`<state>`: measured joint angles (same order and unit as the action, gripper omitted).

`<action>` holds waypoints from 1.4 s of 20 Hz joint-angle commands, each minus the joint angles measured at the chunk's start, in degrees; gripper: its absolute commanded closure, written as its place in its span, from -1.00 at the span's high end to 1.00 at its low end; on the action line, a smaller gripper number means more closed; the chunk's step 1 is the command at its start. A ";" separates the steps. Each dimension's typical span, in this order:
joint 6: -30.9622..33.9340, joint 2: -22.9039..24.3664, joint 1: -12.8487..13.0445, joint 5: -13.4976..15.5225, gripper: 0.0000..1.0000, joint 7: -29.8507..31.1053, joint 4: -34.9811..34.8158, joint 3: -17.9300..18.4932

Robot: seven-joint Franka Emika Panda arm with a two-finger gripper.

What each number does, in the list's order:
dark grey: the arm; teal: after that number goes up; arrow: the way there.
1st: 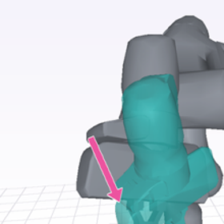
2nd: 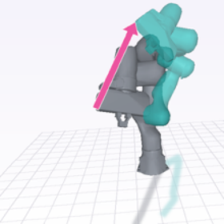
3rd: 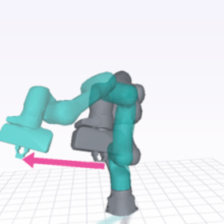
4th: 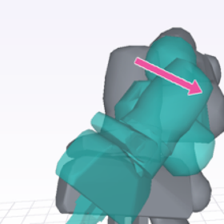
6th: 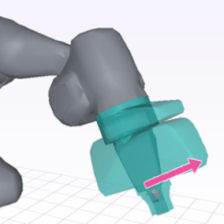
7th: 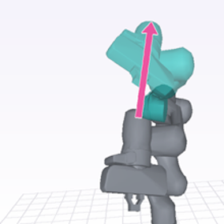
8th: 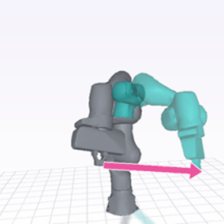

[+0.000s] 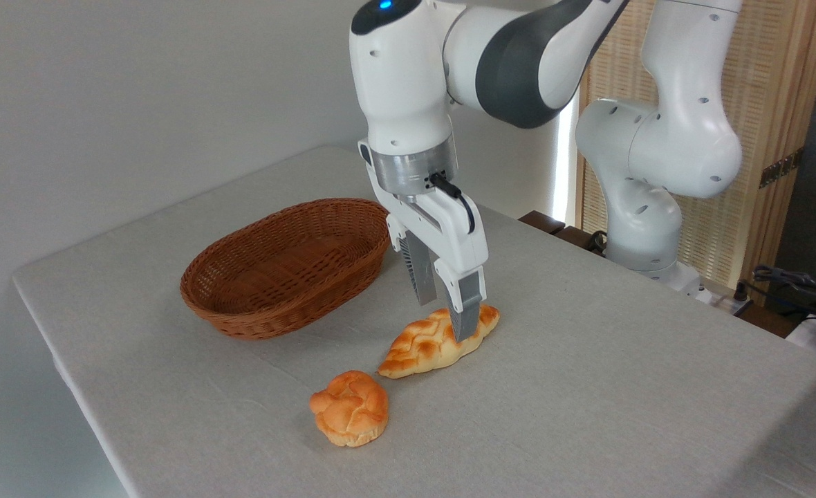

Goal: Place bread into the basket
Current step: 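Move the gripper over the braided bread roll and lower it, then close the gripper on the middle of the braided roll and lift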

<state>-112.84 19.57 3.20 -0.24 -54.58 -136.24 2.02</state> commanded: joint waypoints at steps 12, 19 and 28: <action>-4.41 -1.99 1.55 -0.02 0.57 -0.88 -2.89 0.27; -4.06 -3.66 1.55 -0.11 -0.32 -1.06 -2.98 0.36; -4.14 -4.45 1.55 -0.81 -0.65 -1.94 -2.71 0.36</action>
<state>-115.84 15.96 4.46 -0.24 -55.67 -138.83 1.89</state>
